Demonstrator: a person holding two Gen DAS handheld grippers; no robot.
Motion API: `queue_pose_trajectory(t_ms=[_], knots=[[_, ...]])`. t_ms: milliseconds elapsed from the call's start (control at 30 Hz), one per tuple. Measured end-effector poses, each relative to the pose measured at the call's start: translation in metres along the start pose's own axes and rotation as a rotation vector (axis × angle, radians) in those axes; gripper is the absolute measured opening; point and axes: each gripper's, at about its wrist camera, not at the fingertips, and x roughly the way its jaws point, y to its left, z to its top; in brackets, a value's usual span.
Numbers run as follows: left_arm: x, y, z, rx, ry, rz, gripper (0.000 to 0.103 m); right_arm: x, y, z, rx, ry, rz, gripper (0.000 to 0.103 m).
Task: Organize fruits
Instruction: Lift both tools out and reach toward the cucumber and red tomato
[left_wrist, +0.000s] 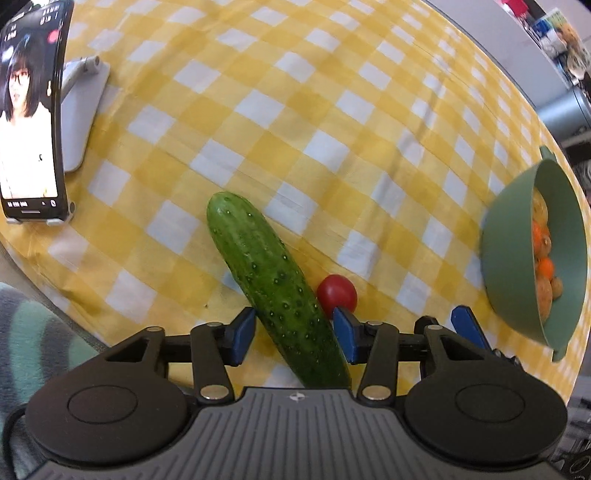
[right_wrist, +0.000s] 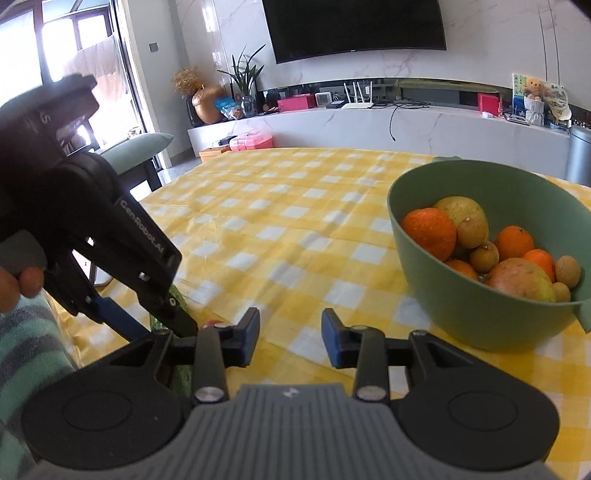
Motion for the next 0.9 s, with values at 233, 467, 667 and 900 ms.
queue_pose_trajectory(t_ms=[233,467,667,900], knots=[[0.001,-0.015,-0.008,0.153,-0.05,0.038,0.053,0.009,0.004,-0.002,-0.019,0.043,0.038,0.034],[0.001,-0.05,-0.024,0.534,-0.117,0.126,0.052,0.017,0.005,-0.005,-0.028,0.09,0.029,0.034],[0.004,-0.061,-0.037,0.803,-0.116,0.193,0.052,0.022,0.012,-0.008,-0.064,0.119,0.077,0.034],[0.005,-0.06,-0.024,0.908,-0.033,0.172,0.054,0.03,0.026,-0.01,-0.138,0.132,0.142,0.034]])
